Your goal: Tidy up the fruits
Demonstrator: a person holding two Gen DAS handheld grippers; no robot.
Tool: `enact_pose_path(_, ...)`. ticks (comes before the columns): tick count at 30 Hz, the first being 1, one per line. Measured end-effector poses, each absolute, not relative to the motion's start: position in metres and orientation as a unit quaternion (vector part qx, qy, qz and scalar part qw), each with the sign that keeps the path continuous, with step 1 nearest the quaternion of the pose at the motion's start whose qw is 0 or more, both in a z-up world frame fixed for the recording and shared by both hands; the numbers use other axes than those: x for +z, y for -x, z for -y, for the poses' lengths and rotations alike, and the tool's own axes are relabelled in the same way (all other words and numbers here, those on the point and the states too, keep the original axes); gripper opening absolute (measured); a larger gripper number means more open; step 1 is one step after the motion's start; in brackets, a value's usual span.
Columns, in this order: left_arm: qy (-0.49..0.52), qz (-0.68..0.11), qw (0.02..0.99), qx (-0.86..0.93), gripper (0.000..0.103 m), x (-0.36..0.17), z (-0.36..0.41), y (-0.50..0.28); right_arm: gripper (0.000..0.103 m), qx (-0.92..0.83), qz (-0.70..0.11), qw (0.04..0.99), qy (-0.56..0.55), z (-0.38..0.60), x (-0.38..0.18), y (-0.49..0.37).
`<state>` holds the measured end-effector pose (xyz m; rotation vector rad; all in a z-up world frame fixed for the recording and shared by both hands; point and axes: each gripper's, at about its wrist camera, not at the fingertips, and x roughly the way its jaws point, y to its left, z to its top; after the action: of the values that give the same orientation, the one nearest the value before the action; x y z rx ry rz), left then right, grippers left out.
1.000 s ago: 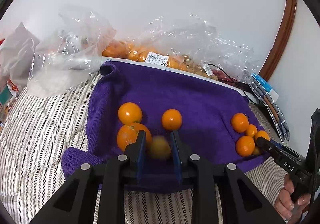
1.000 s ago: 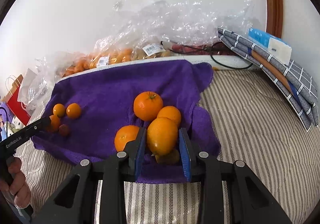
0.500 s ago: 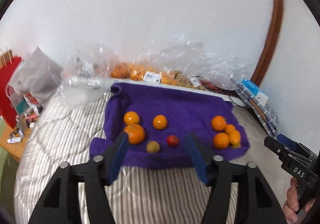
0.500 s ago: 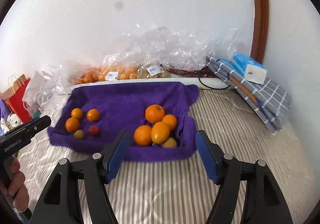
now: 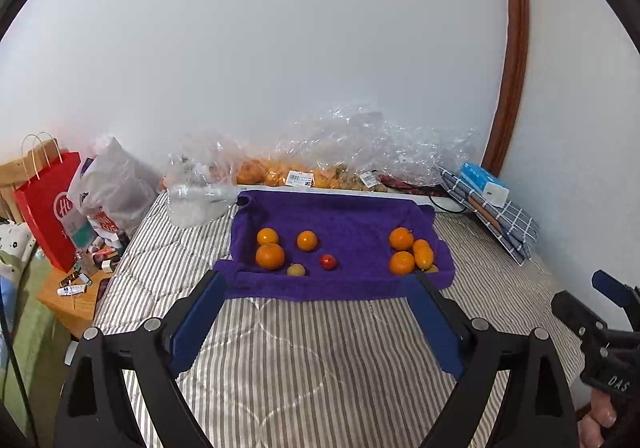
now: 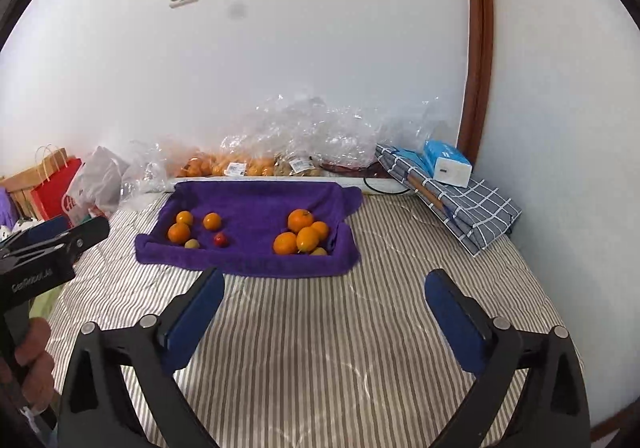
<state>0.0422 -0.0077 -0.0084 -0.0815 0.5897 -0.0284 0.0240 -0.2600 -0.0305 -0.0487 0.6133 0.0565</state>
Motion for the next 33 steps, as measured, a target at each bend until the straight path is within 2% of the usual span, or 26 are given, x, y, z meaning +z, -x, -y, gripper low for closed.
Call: enact_pose_path(33,0.026,-0.291,0.956,-0.012,0.092,-0.001,0.018,-0.019,0.1,0.017,-0.316,0.949,-0.006,0.272,-0.032,-0.007)
